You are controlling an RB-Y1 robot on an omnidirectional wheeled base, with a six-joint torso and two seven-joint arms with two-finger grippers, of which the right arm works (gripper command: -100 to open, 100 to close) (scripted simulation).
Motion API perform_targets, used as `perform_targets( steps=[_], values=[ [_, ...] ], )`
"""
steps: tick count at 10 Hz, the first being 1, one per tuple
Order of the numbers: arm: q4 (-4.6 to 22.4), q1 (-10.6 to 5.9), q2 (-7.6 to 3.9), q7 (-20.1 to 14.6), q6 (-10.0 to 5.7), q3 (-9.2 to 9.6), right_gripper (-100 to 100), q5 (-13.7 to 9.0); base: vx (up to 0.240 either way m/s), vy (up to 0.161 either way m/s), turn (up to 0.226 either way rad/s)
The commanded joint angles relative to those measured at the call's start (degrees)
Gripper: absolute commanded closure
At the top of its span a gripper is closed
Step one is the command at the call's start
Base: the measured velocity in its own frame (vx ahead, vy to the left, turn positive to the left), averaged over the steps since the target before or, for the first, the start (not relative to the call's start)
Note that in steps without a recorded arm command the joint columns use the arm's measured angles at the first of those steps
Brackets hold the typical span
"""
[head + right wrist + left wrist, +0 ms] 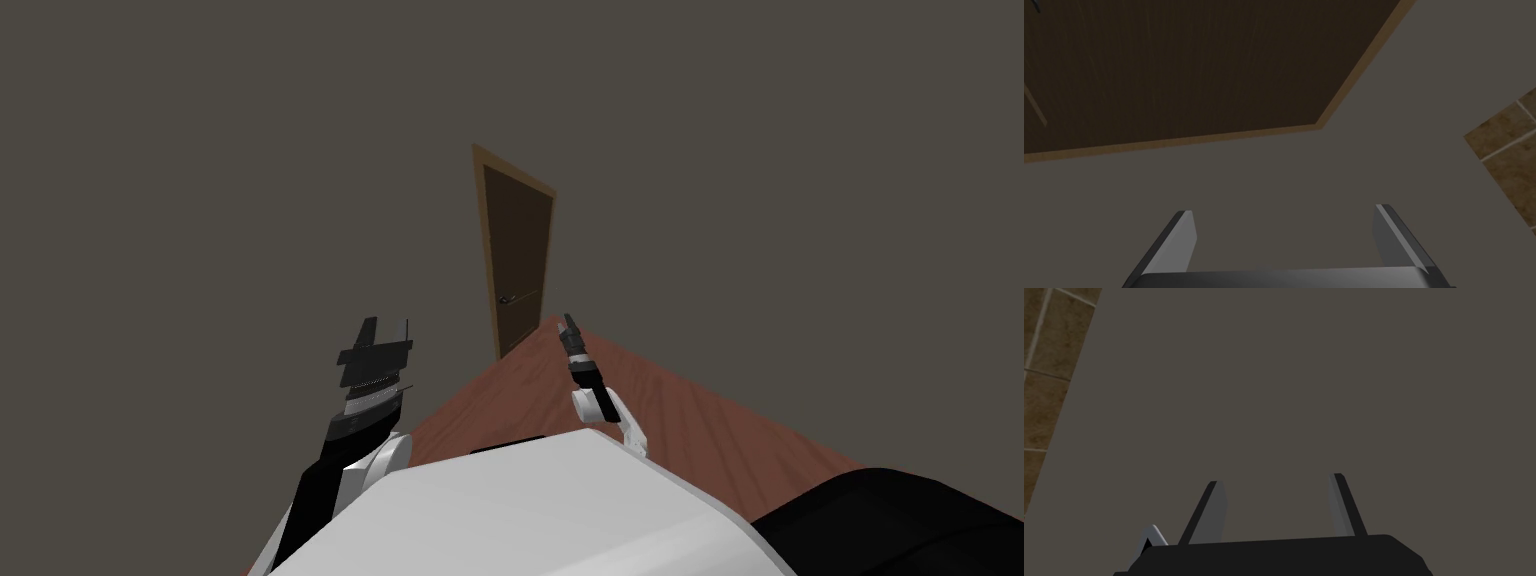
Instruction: Pull the door open
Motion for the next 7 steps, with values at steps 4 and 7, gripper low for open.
perform_targets(
  steps=[4, 7],
  values=[
    [7.89, -3.43, -1.25, 0.06, -1.23, 0.46, -100, -1.22, 0.082, -0.066, 0.179],
    [13.24, -5.7, -2.06, 0.09, -2.14, 0.77, -100, -2.03, 0.075, -0.065, 0.18]
  ],
)
